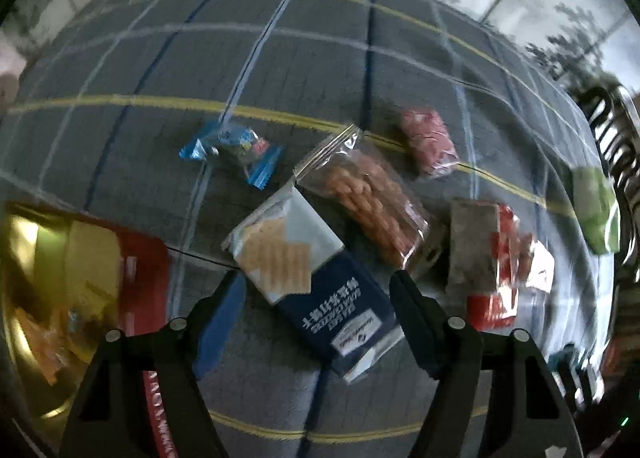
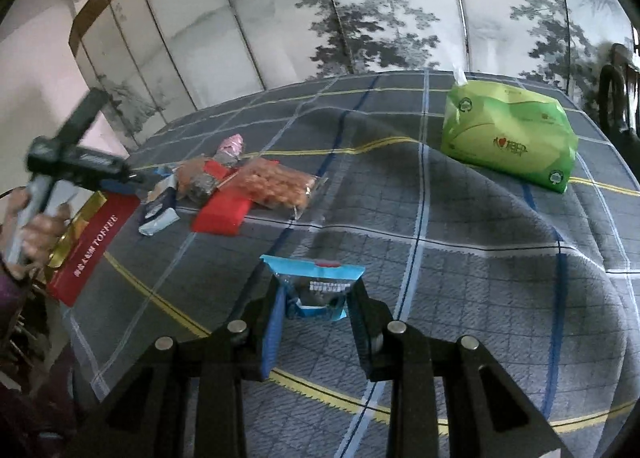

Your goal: Organize snacks

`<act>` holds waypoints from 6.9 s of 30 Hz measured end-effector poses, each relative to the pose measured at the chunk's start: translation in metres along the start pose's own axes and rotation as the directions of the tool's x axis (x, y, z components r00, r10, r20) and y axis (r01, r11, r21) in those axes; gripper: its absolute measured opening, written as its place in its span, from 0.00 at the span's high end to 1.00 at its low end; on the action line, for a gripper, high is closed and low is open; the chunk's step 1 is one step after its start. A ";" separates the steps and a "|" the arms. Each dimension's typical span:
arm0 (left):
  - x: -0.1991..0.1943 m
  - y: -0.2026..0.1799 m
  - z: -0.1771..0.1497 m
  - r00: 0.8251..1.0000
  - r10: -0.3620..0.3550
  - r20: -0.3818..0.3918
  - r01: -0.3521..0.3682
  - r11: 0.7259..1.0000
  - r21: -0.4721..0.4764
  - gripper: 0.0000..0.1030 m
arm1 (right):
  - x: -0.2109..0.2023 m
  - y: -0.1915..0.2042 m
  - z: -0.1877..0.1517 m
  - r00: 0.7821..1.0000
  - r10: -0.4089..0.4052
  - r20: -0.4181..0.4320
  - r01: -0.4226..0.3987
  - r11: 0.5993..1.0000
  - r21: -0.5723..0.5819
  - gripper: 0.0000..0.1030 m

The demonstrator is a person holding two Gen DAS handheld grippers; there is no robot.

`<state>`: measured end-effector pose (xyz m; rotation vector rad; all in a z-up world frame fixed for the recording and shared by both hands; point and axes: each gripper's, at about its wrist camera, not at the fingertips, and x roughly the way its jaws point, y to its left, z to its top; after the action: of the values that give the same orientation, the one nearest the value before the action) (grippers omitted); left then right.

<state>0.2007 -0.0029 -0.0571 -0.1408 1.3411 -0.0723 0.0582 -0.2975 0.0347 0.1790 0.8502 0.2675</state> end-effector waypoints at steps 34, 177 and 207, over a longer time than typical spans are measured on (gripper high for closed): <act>-0.060 -0.022 -0.138 0.969 0.009 0.248 -0.051 0.985 0.162 0.55 | 0.017 0.001 0.005 0.998 -0.048 -0.049 0.048 0.999 -0.010 0.69; -0.141 0.187 -0.208 0.851 0.202 0.484 -0.215 0.976 -0.029 0.21 | 0.103 0.299 0.107 0.947 0.280 -0.155 -0.314 0.908 -0.276 0.62; -0.131 0.208 -0.191 0.888 0.046 0.457 -0.057 0.998 0.009 0.21 | 0.230 0.318 0.154 0.939 0.121 -0.323 -0.275 0.829 -0.487 0.48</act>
<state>-0.0208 0.2085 -0.0028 -0.0951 0.8694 -0.0068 0.2688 0.0672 0.0530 -0.2978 1.0086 0.7295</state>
